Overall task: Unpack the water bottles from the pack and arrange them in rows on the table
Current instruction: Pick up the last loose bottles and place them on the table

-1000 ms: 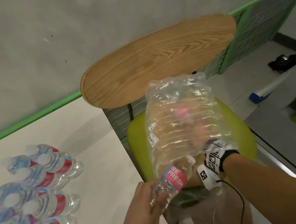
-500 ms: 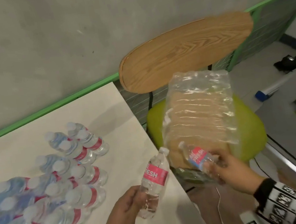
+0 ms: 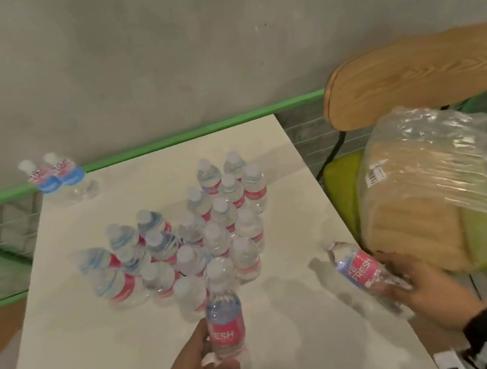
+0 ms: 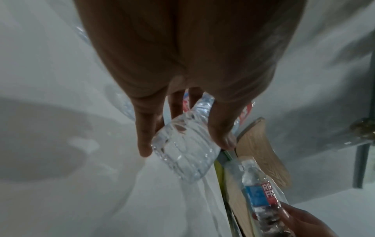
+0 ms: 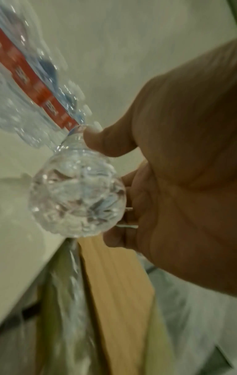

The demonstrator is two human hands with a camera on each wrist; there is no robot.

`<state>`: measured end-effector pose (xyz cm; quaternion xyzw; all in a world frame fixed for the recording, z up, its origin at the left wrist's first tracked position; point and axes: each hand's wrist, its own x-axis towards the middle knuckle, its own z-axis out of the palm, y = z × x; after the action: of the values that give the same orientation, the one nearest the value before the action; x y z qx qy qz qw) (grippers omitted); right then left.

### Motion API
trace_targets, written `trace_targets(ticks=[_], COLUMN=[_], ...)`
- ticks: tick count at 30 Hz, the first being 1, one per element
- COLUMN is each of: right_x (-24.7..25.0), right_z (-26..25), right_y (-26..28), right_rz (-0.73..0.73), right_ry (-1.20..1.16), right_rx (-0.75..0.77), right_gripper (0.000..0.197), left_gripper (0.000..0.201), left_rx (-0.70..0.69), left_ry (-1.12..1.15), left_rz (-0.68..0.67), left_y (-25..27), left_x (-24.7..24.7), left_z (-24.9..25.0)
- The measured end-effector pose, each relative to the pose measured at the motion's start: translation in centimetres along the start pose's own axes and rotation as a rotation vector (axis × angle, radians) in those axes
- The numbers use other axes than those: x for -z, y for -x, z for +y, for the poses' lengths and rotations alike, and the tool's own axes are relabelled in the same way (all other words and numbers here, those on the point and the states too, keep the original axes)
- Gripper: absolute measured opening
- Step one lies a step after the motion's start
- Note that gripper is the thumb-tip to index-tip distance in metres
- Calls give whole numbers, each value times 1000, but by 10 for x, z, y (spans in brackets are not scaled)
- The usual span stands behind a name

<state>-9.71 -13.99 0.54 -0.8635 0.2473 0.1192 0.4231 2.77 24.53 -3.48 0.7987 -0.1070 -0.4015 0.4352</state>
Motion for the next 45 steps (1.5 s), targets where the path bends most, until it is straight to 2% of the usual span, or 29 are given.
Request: trace_targets(ticks=[2, 6, 11, 15, 20, 24, 34, 45], right_x=[-30, -80, -123, -144, -151, -153, -145, -140], right_z=[-12, -36, -58, -61, -66, -68, -72, -78], right_y=[-8, -26, -50, -61, -68, -72, -77, -75], right_rz=[2, 2, 31, 16, 40, 34, -20, -65], right_ry=[-6, -27, -7, 51, 9, -37, -77, -25], right_rx=[19, 72, 112, 178, 195, 184, 211, 230], right_gripper=[40, 59, 65, 66, 61, 64, 56, 60], left_gripper=[75, 59, 59, 62, 52, 51, 49, 54], left_rx=[36, 31, 4, 12, -6, -42, 20, 63], left_ry=[47, 37, 5, 83, -18, -73, 44, -19], left_rz=[107, 292, 346, 426, 400, 400, 456, 484], left_y=[11, 19, 11, -12, -39, -53, -65, -65], left_x=[8, 20, 15, 0, -11, -20, -32, -36], left_z=[-15, -41, -42, -36, -18, -7, 3, 5])
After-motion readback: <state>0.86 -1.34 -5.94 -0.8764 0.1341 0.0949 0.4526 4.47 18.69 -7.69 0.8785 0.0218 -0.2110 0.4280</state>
